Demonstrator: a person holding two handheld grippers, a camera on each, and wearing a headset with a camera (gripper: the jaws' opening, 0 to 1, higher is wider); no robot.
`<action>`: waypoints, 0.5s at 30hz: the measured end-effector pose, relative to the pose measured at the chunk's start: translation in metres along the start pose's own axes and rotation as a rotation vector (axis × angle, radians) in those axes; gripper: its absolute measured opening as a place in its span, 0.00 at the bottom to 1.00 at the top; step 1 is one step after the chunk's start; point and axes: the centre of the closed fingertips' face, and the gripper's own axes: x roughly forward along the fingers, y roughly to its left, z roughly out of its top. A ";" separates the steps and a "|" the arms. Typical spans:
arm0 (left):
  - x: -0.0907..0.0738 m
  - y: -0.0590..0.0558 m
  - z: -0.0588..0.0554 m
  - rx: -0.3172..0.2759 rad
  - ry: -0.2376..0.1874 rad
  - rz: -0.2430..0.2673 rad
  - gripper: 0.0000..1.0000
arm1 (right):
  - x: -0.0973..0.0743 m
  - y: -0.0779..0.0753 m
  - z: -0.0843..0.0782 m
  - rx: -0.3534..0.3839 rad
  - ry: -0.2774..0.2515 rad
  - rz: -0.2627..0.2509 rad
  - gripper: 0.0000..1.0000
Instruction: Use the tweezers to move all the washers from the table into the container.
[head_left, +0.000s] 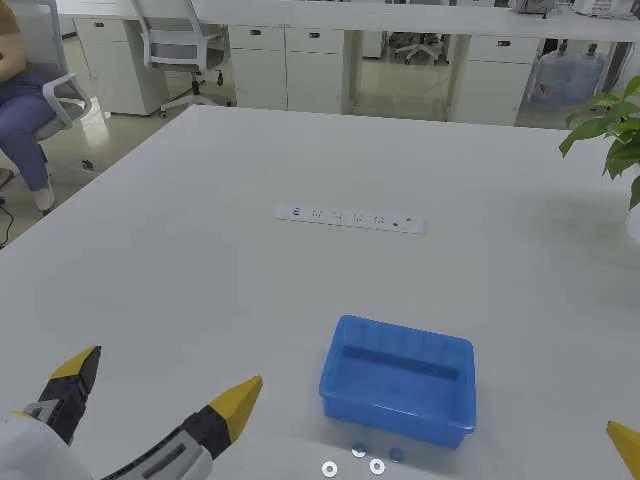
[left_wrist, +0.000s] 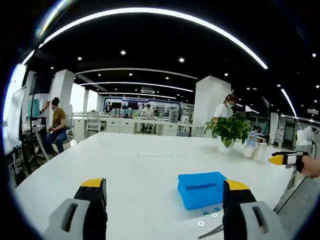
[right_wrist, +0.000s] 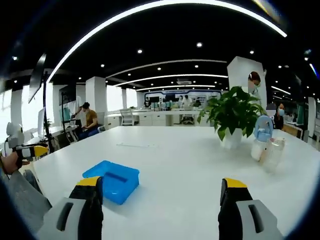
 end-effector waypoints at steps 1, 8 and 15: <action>0.000 0.000 0.000 -0.001 0.000 -0.001 0.99 | 0.000 0.001 -0.001 -0.003 0.005 0.002 0.97; 0.000 0.000 -0.001 -0.004 0.001 0.001 0.99 | 0.001 0.004 -0.001 -0.004 0.005 0.012 0.96; 0.001 0.000 -0.001 -0.004 0.003 -0.002 0.99 | 0.001 0.002 -0.001 0.002 0.000 0.005 0.96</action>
